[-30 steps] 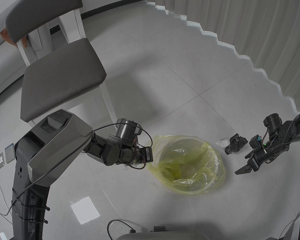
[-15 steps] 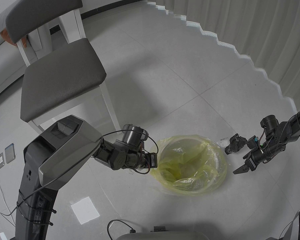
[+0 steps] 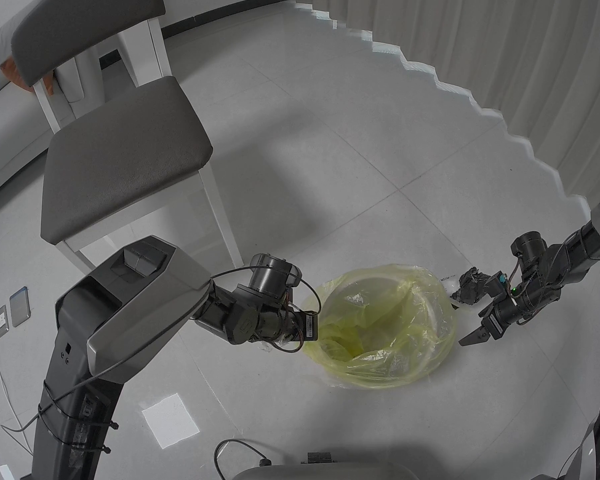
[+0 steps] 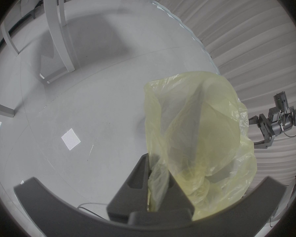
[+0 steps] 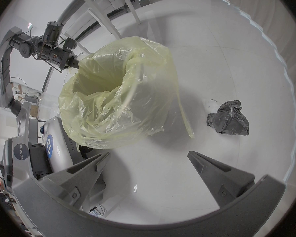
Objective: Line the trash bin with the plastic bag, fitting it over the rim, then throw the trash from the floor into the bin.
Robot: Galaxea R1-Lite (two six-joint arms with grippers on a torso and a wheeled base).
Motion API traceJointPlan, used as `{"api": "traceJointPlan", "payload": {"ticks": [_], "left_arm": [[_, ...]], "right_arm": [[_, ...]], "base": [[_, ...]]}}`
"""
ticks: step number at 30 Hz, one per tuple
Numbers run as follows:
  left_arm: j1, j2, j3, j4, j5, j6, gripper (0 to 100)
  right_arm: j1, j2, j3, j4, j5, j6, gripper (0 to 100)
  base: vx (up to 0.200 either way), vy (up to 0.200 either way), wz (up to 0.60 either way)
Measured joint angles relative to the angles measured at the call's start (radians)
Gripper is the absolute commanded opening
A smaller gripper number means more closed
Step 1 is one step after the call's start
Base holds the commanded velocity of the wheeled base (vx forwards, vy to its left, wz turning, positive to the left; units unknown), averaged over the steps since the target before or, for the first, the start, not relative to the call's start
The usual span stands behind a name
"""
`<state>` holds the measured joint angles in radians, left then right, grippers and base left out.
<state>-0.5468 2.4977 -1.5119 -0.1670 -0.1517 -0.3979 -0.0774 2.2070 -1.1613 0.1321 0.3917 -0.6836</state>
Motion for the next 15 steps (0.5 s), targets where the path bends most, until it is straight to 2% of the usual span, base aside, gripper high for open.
{"api": "traceJointPlan", "payload": {"ticks": [4,8,15], "left_arm": [[-0.004,-0.003,0.0,0.0,0.0,0.0,0],[-0.007,-0.006,0.002,0.0,0.0,0.0,0],[-0.007,-0.014,0.007,0.002,0.0,0.0,0]], "right_arm": [[0.003,0.012,-0.024,0.0,0.002,0.002,100],[0.009,0.019,-0.052,0.001,0.044,0.01,100],[0.029,0.029,-0.082,0.0,0.094,0.101,100]], "base": [[0.0,0.0,0.0],[0.0,0.0,0.0],[0.0,0.0,0.0]]}}
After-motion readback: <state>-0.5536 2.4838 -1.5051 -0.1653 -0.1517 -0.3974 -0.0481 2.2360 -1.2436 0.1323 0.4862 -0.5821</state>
